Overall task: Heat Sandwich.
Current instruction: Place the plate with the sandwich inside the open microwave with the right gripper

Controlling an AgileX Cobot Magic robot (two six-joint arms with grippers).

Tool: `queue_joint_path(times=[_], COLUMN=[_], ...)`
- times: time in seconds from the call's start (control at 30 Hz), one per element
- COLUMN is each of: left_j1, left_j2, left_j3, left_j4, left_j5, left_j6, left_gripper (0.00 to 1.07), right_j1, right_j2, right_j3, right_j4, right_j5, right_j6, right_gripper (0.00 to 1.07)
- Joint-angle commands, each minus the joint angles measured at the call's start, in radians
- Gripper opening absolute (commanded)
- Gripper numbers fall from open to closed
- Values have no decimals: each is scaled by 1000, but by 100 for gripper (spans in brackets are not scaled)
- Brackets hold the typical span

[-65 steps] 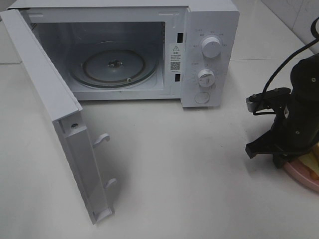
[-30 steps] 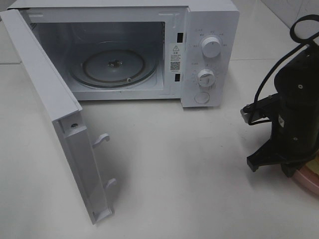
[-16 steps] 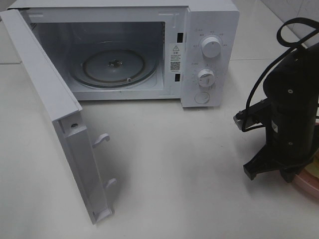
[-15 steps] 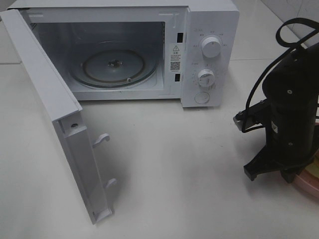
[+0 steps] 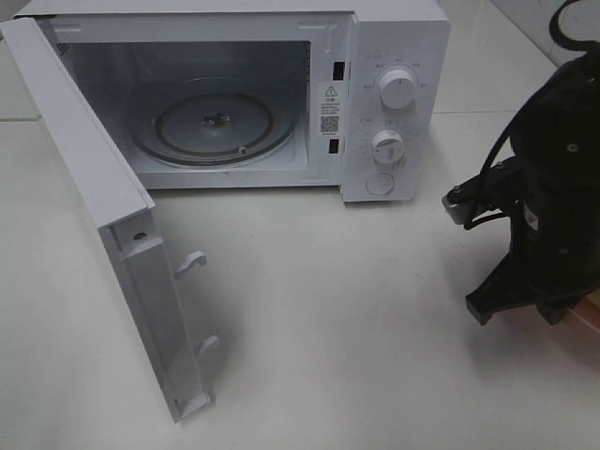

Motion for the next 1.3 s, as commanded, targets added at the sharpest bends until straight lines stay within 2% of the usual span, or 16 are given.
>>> queue_joint_path(times=[0.03,0.27,0.7,1.3], left_j1=[2,2,2,2], left_j2=[-18,-18,-18,-18], left_j3=[2,2,2,2], left_j4=[-11,-11,-11,-11], left_j5=[-3,-3,-3,-3], left_j6=[-4,-4,-4,-4], left_gripper=[98,98,98,98], right_j1=[4,6,161,357], right_j2=[-53,-111,-218,-252], right_j3=[1,1,1,2], right_j4=[-16,11,9,1], right_j5=[57,84,140,153], right_j6=[-6,-34,-86,-250], right_gripper=[0,0,0,0])
